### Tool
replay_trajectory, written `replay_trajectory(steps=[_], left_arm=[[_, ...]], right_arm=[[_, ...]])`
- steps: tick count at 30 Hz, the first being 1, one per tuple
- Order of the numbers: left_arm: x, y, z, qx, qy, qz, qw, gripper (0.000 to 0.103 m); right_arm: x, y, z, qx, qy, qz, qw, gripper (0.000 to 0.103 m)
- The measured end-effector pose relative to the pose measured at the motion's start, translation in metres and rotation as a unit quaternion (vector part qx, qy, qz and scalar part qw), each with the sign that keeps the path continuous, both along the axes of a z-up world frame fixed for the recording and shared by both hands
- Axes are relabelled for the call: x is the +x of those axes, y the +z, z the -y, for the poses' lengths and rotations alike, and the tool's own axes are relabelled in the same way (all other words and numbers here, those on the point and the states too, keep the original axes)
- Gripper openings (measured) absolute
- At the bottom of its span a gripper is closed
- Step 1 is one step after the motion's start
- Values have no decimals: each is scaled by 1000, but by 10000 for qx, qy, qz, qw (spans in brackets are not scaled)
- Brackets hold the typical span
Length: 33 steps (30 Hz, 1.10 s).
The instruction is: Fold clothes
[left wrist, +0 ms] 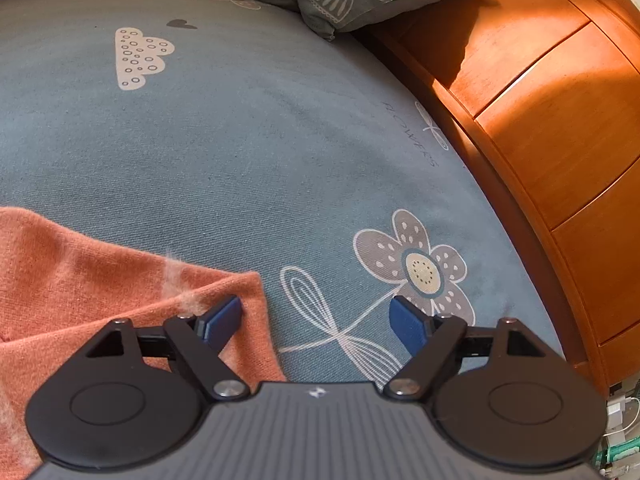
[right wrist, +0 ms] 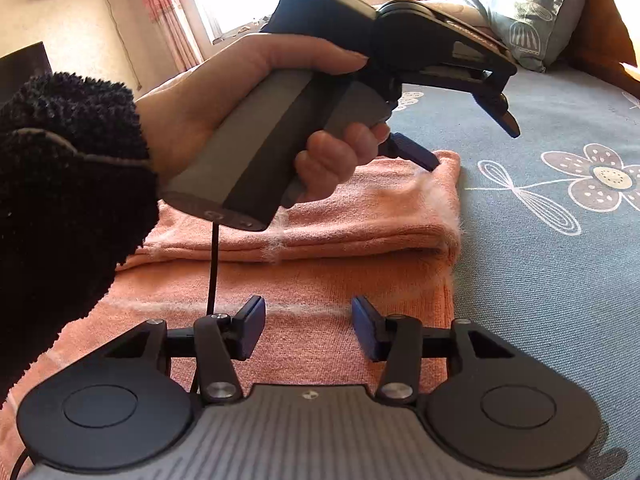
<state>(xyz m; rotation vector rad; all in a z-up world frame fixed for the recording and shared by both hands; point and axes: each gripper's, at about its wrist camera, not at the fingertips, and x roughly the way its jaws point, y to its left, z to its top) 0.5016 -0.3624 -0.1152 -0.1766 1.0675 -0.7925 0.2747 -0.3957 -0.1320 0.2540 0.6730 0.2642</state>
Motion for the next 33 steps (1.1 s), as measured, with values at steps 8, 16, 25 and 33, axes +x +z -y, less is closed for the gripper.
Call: replay_trajectory(steps=[8,16,25,33], left_arm=[[-22,9,-25,-240,-294,-205,9991,81],[-29,-3,4,-175,-583,-213,9979,92],[-51,7,-29,-603,-781,-551,9936,92],[-51,9,-20,-473,-926,-435,9936,92]], right_arm=[[-4,2,-1,-35,-9,4,10000,58],[-7,4,-10,-234,33,55,9997,60],[-13,6,-10,-252,60,58,9996,60],[-18,6,-11,-370,116,101,9992,61]])
